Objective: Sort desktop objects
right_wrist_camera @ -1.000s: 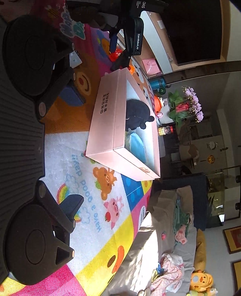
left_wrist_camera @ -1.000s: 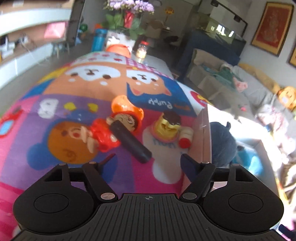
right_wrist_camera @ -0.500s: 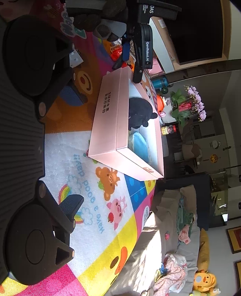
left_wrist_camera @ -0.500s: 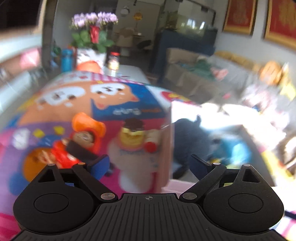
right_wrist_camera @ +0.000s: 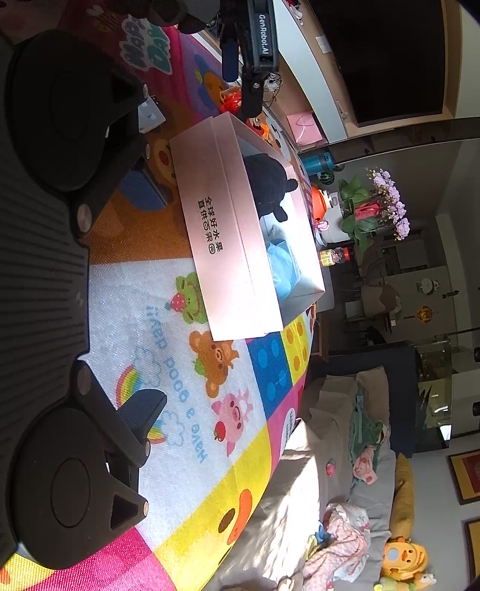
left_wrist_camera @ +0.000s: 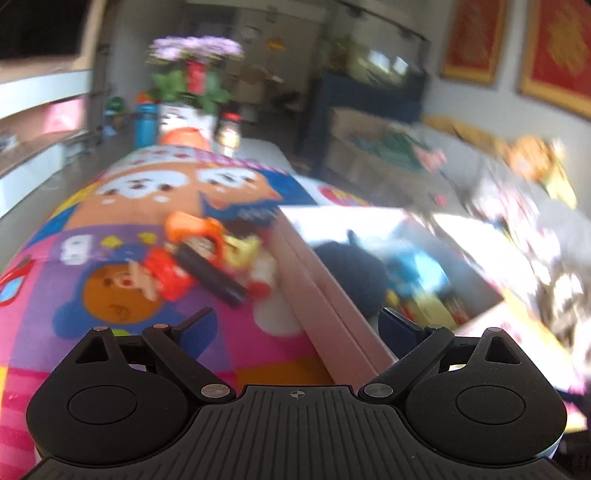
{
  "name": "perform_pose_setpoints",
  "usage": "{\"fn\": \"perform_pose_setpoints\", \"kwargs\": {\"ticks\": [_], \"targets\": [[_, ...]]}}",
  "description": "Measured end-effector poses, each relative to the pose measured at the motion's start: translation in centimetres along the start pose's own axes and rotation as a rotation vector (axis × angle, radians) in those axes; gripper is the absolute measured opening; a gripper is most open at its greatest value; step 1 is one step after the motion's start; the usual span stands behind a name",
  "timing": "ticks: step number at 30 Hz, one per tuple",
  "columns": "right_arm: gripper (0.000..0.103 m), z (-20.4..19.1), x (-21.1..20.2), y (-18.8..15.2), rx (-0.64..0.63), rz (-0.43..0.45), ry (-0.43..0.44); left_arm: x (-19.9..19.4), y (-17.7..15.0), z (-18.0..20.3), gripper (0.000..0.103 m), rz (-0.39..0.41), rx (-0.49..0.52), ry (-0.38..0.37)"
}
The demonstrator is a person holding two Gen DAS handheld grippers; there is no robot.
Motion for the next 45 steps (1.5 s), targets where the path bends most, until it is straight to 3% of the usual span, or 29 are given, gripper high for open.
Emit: {"fn": "perform_pose_setpoints", "kwargs": {"ticks": [2,4,9,11,12,14,15,17,22,25,26,28,29,31,33,35,37,42,45], "targets": [[0.103,0.0,0.0,0.0,0.0,0.0,-0.003,0.5,1.0,-1.8,0.096,0.028,-0.08,0.039],[0.103,0.1,0.1,0.1,0.003,0.0,-0.003,2.0,1.4,-3.4,0.09,0.004,-0.151,0.064],[0.103,0.1,0.1,0.1,0.005,-0.002,-0.002,6.1,1.0,-6.7,0.076,-0.064,-0.183,0.193],[0.103,0.1,0.1,0.1,0.008,-0.004,0.0,6.8,0.7,-7.5,0.056,-0.065,-0.192,0.2],[0.103,0.1,0.2,0.1,0.011,-0.006,0.002,6.8,0.7,-7.6,0.054,-0.057,-0.188,0.183],[0.103,0.2,0.3,0.1,0.017,-0.014,0.006,6.2,0.7,-7.3,0.036,-0.05,-0.168,0.165],[0.103,0.1,0.3,0.1,0.018,-0.016,0.007,5.6,0.6,-6.9,0.033,-0.046,-0.142,0.164],[0.103,0.1,0.3,0.0,0.017,-0.02,0.008,4.1,0.1,-5.7,0.013,-0.047,-0.074,0.14],[0.103,0.3,0.5,1.0,0.022,-0.004,0.037,-1.0,-3.8,-1.6,0.013,-0.119,0.035,0.012],[0.103,0.9,1.3,3.8,-0.006,0.05,-0.004,-3.7,-6.1,-0.3,0.013,-0.147,0.065,-0.026],[0.103,1.0,1.6,4.9,0.001,0.064,0.003,-4.4,-6.9,0.0,0.015,-0.156,0.068,-0.043],[0.103,1.1,2.6,6.9,0.03,0.074,0.023,-5.2,-7.8,0.3,0.029,-0.159,0.076,-0.061],[0.103,1.1,3.4,7.8,0.046,0.071,0.026,-5.4,-8.0,0.2,0.041,-0.154,0.08,-0.054],[0.103,1.0,5.2,9.0,0.089,0.043,0.027,-5.4,-7.4,-0.3,0.053,-0.126,0.094,-0.019],[0.103,0.9,7.1,9.5,0.141,0.001,0.031,-5.2,-6.2,-1.3,0.058,-0.098,0.086,0.015],[0.103,0.4,8.7,9.6,0.185,-0.033,0.052,-5.0,-5.2,-2.2,0.075,-0.075,0.071,0.032],[0.103,-0.5,9.5,9.5,0.197,-0.04,0.074,-4.7,-4.2,-3.2,0.083,-0.046,0.088,0.071],[0.103,-3.8,9.2,9.1,0.138,-0.049,0.129,-2.4,-2.6,-7.5,0.084,-0.054,0.095,0.212],[0.102,-5.9,7.4,8.3,0.056,-0.058,0.249,-1.3,-2.5,-9.0,0.084,-0.086,0.071,0.239]]}}
Point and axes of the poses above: each gripper's, at about its wrist camera, not at the fingertips, and x roughly the way its jaws point, z to its right, y to its top, the point moved 10 cm from there along x, roughly the way its jaws point, and after that the axes turned 10 degrees about -y, right-handed, at the moved point
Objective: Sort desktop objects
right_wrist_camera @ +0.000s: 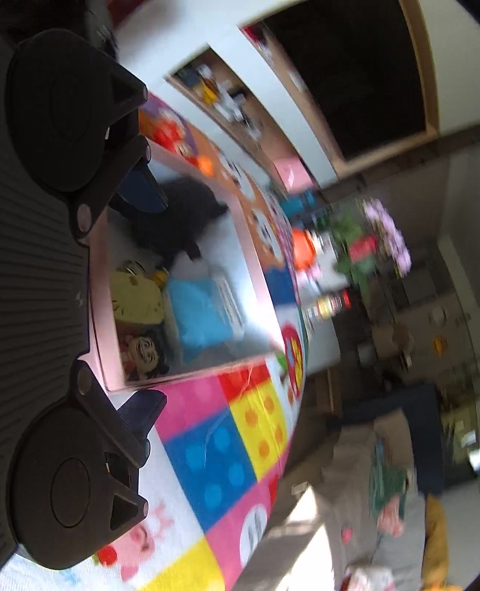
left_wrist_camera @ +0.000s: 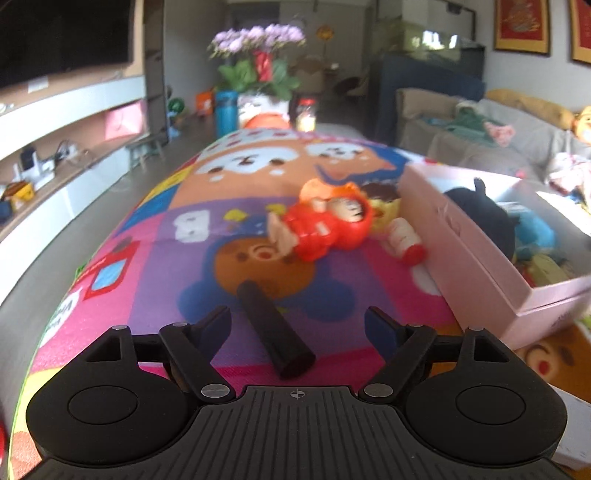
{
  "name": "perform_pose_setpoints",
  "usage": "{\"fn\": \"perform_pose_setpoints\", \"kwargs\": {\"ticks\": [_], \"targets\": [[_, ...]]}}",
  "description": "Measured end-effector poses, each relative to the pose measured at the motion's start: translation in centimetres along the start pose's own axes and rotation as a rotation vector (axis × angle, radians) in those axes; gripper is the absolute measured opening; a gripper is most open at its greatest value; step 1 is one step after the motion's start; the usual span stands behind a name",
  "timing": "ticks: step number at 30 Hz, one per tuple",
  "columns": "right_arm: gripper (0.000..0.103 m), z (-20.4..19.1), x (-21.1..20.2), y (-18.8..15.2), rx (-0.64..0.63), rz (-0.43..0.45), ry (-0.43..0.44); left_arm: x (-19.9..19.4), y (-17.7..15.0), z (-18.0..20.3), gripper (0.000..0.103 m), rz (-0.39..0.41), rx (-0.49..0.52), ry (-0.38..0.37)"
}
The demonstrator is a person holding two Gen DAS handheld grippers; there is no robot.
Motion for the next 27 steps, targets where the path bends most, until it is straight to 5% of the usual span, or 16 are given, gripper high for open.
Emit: {"fn": "perform_pose_setpoints", "kwargs": {"ticks": [5,9,14,18,22,27], "targets": [[0.102,-2.9,-4.2,-1.6,-0.157,0.062,0.038,0.7,-0.4,-1.2,0.06,-0.026,-0.022,0.032],[0.098,-7.4,-5.1,-6.2,-0.357,-0.069,0.142,0.6,-0.4,-1.6,0.043,-0.028,0.002,0.037],[0.051,-10.2,-4.5,-10.5,-0.532,-0.168,0.157,-0.3,-1.1,-1.1,0.03,-0.036,0.05,0.029],[0.05,-9.6,-5.2,-11.4,-0.571,-0.172,0.134,-1.4,-1.9,0.2,0.024,-0.047,0.092,0.001],[0.05,-6.6,-5.4,-10.5,-0.638,-0.075,-0.025,-3.2,-3.7,4.1,0.023,-0.072,0.135,-0.134],[0.068,-1.6,-5.0,-8.7,-0.477,-0.072,-0.161,-6.0,-6.3,10.3,0.026,-0.097,0.192,-0.325]]}}
Point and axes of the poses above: each gripper's, at about its wrist camera, not at the fingertips, and x roughly the way its jaws point, z to its right, y to its top, the point moved 10 cm from there along x, roughly the way its jaws point, and after that the axes turned 10 degrees about -y, right-handed, at the moved point
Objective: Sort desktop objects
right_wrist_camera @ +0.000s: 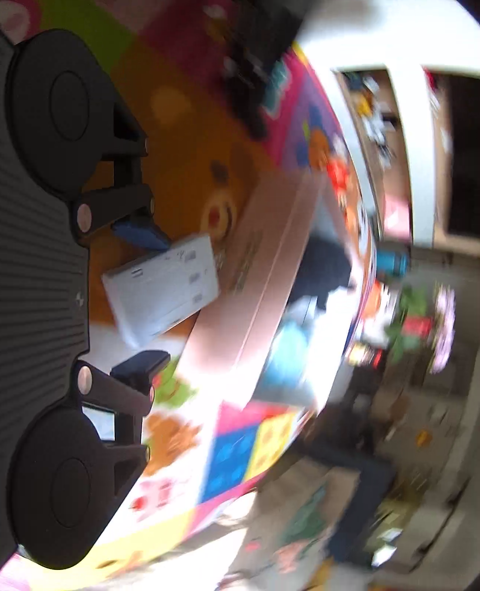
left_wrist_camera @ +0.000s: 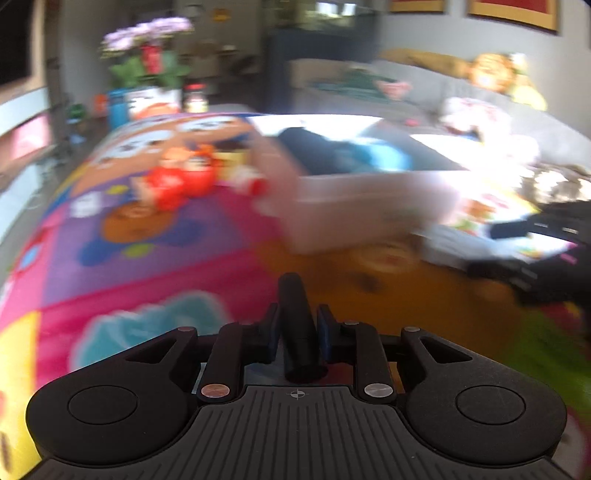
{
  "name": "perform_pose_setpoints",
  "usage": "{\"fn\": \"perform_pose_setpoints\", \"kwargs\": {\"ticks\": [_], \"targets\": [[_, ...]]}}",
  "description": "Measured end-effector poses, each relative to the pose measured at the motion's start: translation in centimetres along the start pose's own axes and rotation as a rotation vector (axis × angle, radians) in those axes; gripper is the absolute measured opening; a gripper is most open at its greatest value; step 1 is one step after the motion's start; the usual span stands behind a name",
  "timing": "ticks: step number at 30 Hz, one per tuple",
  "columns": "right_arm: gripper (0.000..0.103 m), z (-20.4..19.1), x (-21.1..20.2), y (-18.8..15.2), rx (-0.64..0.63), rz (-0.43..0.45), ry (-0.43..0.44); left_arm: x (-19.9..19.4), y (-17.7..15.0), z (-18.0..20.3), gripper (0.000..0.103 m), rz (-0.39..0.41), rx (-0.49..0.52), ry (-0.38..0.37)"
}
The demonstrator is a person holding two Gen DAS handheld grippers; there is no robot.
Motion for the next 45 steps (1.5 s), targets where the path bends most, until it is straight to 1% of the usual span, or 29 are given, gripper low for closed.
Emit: {"fn": "perform_pose_setpoints", "kwargs": {"ticks": [1,2,4,6,7,8,10,13,15,16,17,19,23,24,26,28,30,32,35,39,40,43,45], "targets": [[0.074,0.7,0.1,-0.3,0.048,-0.012,0.003,0.0,-0.2,1.1,0.032,0.001,0.002,-0.027],[0.079,1.2,0.2,-0.7,0.088,-0.018,0.005,0.0,-0.4,1.9,0.034,-0.004,-0.001,-0.053],[0.081,1.7,0.3,-1.5,0.145,-0.027,0.008,0.2,-0.8,3.2,0.036,-0.015,-0.007,-0.094],[0.082,2.0,0.4,-1.9,0.177,-0.033,0.014,0.4,-1.4,4.3,0.041,-0.036,-0.005,-0.119],[0.086,2.3,0.2,-1.8,0.197,-0.018,0.009,0.6,-1.6,4.7,0.046,-0.046,0.0,-0.125],[0.088,2.5,0.3,-1.9,0.217,-0.014,0.006,0.7,-1.8,5.1,0.049,-0.047,0.013,-0.121],[0.088,3.0,0.6,-1.9,0.247,-0.025,0.01,0.8,-1.9,5.5,0.052,-0.05,0.045,-0.109],[0.091,3.3,0.5,-1.9,0.268,-0.027,0.006,1.1,-1.7,5.5,0.057,-0.056,0.05,-0.095],[0.092,3.3,0.4,-1.9,0.267,-0.018,0.0,1.2,-1.2,5.5,0.063,-0.052,0.055,-0.086],[0.092,3.2,0.5,-1.9,0.267,-0.014,-0.001,1.3,-0.9,5.6,0.067,-0.046,0.06,-0.088],[0.092,3.1,0.5,-1.8,0.271,-0.011,-0.002,1.4,-0.6,5.8,0.071,-0.038,0.07,-0.093],[0.092,3.5,0.4,-1.8,0.291,-0.005,-0.012,1.9,0.0,6.2,0.076,-0.027,0.099,-0.094],[0.092,5.1,0.1,-2.0,0.39,0.012,-0.04,3.8,0.9,7.0,0.08,-0.032,0.161,-0.089],[0.093,5.7,0.1,-2.1,0.422,0.015,-0.049,4.2,1.1,7.3,0.081,-0.034,0.173,-0.095],[0.097,6.8,0.0,-2.3,0.49,0.023,-0.061,5.1,1.4,7.9,0.083,-0.034,0.201,-0.111],[0.098,7.6,-0.1,-2.4,0.541,0.033,-0.065,5.8,1.9,8.5,0.086,-0.029,0.238,-0.125],[0.098,8.1,-0.1,-2.5,0.569,0.031,-0.059,6.7,2.4,8.8,0.089,-0.023,0.276,-0.129],[0.098,8.1,0.0,-2.5,0.571,0.031,-0.056,7.5,3.1,9.0,0.094,-0.022,0.309,-0.141],[0.1,7.9,-0.1,-2.4,0.561,0.04,-0.059,8.7,3.8,8.7,0.094,-0.041,0.302,-0.189],[0.1,8.0,0.0,-2.5,0.573,0.039,-0.054,9.8,4.1,8.5,0.096,-0.074,0.222,-0.324],[0.1,8.1,0.0,-2.5,0.576,0.038,-0.052,9.9,4.1,8.5,0.096,-0.074,0.21,-0.349],[0.1,8.1,0.0,-2.5,0.579,0.037,-0.052,9.7,4.1,8.6,0.096,-0.073,0.197,-0.395],[0.1,8.1,0.0,-2.5,0.578,0.038,-0.052,9.1,3.6,9.0,0.096,-0.085,0.21,-0.423]]}}
Point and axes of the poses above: each gripper's, at about its wrist camera, not at the fingertips, and x roughly the way its jaws point, z to its right, y to its top, the point moved 10 cm from there along x, roughly the way its jaws point, and after that the axes turned 10 degrees about -y, right-handed, at the moved point
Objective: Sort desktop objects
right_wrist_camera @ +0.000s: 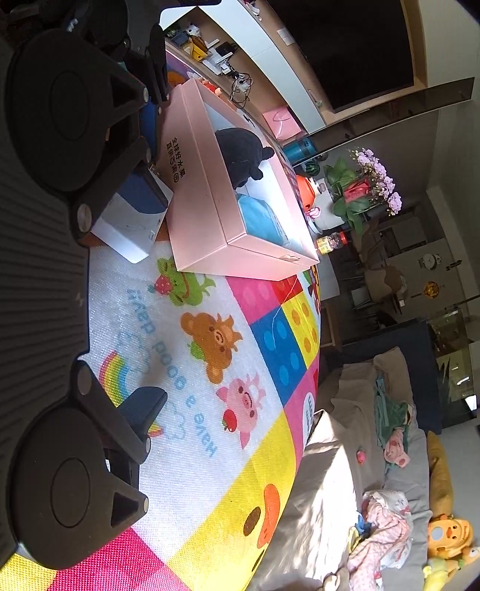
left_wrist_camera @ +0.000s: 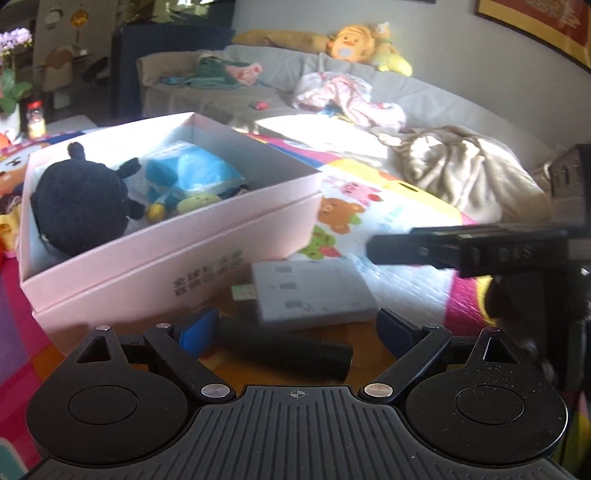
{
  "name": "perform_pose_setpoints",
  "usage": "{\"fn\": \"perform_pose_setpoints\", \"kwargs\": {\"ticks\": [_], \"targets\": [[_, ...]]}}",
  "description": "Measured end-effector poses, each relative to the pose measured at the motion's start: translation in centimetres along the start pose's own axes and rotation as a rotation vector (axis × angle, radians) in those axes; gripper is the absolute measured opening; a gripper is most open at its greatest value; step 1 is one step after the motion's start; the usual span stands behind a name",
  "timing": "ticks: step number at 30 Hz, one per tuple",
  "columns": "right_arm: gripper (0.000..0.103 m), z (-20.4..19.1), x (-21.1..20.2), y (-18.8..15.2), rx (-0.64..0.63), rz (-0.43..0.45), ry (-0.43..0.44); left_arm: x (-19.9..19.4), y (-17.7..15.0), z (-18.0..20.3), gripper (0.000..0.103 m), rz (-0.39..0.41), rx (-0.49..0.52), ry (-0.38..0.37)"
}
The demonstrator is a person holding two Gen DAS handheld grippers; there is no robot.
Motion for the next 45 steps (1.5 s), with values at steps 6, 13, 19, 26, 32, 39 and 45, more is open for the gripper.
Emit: {"fn": "perform_pose_setpoints", "kwargs": {"ticks": [6,13,19,26,32,39,45], "targets": [[0.101,0.1,0.0,0.0,0.0,0.001,-0.001,-0.4,-1.7,2.0,0.096,-0.041,0.067,0.102],[0.101,0.2,0.0,0.0,0.003,0.003,-0.01,-1.2,-1.7,1.6,0.081,-0.002,0.018,0.252],[0.101,-1.9,-0.5,-0.4,-0.115,0.026,0.011,-4.9,-2.6,-2.3,0.081,0.055,-0.077,0.497],[0.096,-6.3,-0.2,-2.4,-0.493,-0.015,-0.006,-7.1,-2.7,-3.6,0.095,0.149,-0.195,0.502],[0.097,-3.7,0.8,0.0,-0.528,0.075,-0.258,-8.1,-3.6,-2.0,0.097,0.158,-0.159,0.504],[0.1,-6.7,1.0,-0.7,-0.397,-0.027,-0.053,-8.5,-4.1,-1.7,0.099,0.172,-0.167,0.514],[0.103,-8.9,4.4,-1.0,-0.401,-0.081,-0.071,-8.3,-4.2,-1.7,0.099,0.159,-0.147,0.537]]}}
Point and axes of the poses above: each gripper's, at about its wrist camera, not at the fingertips, and x roughly the way its jaws point, z to its right, y to its top, the point moved 10 cm from there along x, roughly the way its jaws point, and after that the axes turned 10 degrees about -y, right-handed, at the moved point
